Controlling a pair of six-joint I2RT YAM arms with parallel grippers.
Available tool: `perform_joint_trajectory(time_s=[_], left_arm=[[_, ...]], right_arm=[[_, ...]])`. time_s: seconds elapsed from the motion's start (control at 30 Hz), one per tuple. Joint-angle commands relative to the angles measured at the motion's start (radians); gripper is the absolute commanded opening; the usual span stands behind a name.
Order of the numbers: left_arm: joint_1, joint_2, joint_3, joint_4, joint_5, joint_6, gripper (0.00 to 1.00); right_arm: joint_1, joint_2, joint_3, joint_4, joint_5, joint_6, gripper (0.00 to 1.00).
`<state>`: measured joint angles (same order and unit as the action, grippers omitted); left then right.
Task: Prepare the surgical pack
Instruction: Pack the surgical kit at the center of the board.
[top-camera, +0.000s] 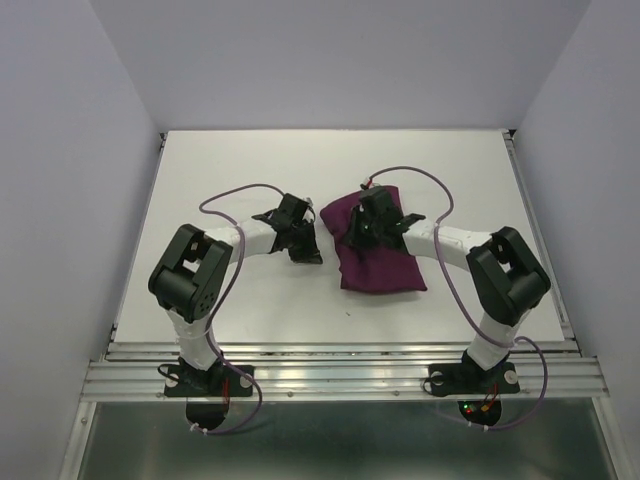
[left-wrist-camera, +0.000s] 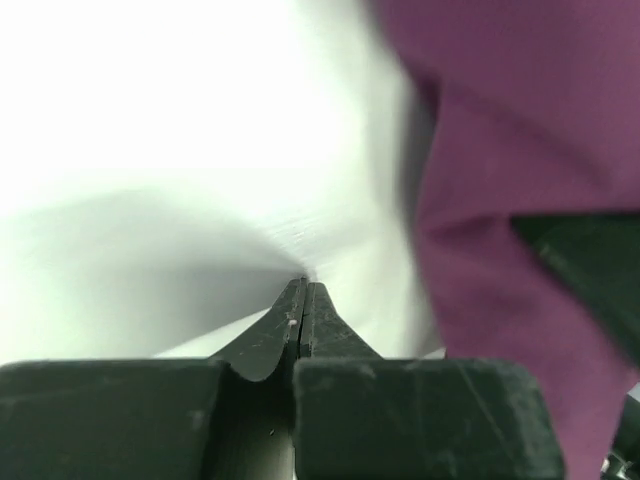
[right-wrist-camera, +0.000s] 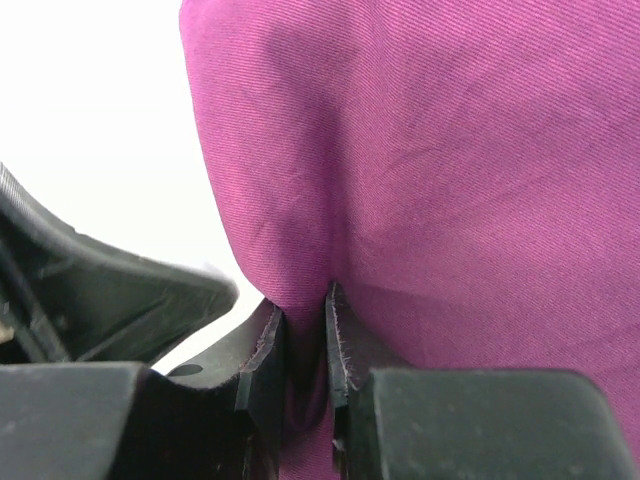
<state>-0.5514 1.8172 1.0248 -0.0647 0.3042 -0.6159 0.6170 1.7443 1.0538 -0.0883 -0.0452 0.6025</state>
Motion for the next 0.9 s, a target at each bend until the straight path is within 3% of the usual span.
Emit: perform_joint_trajectory(time_s=[0.0, 0.07, 0.1, 0.2, 0.37, 0.47, 0.57, 0.6, 0.63, 0.7, 0.87], left_arm=[[0.024, -0.105, -0.025, -0.116, -0.089, 0.039, 0.00], [0.037, -0.127, -0.023, -0.144, -0.099, 0.051, 0.00], [0.051, -0.148, -0.022, -0.153, -0.100, 0.054, 0.00], [0.073, -0.191, -0.008, -0.181, -0.111, 0.065, 0.00], [0.080, -0.243, 0.041, -0.192, -0.112, 0.073, 0.00], [0.080, -0.239, 0.067, -0.184, -0.108, 0.071, 0.00], [0.080, -0.214, 0.109, -0.182, -0.088, 0.070, 0.00], [0.080, -0.200, 0.118, -0.181, -0.079, 0.071, 0.00], [0.082, -0.196, 0.133, -0.176, -0.056, 0.071, 0.00], [0.080, -0.187, 0.142, -0.169, -0.030, 0.073, 0.00], [0.084, -0.173, 0.135, -0.161, -0.017, 0.071, 0.00]], right_arm=[[0.009, 0.072, 0.070, 0.076, -0.074, 0.019, 0.01], [0.009, 0.089, 0.090, 0.062, -0.088, 0.016, 0.17], [0.009, 0.095, 0.101, 0.055, -0.097, 0.011, 0.42], [0.009, 0.046, 0.107, 0.038, -0.091, -0.013, 0.71], [0.009, -0.089, 0.075, -0.013, -0.049, -0.036, 0.80], [0.009, -0.160, 0.045, -0.027, -0.051, -0.037, 0.76], [0.009, -0.201, 0.000, -0.039, -0.087, -0.027, 0.37], [0.009, -0.210, -0.027, -0.039, -0.102, -0.023, 0.16], [0.009, -0.216, -0.044, -0.033, -0.111, -0.011, 0.08], [0.032, -0.229, -0.075, -0.021, -0.149, -0.004, 0.01], [0.072, -0.212, -0.167, 0.019, -0.199, 0.006, 0.01]])
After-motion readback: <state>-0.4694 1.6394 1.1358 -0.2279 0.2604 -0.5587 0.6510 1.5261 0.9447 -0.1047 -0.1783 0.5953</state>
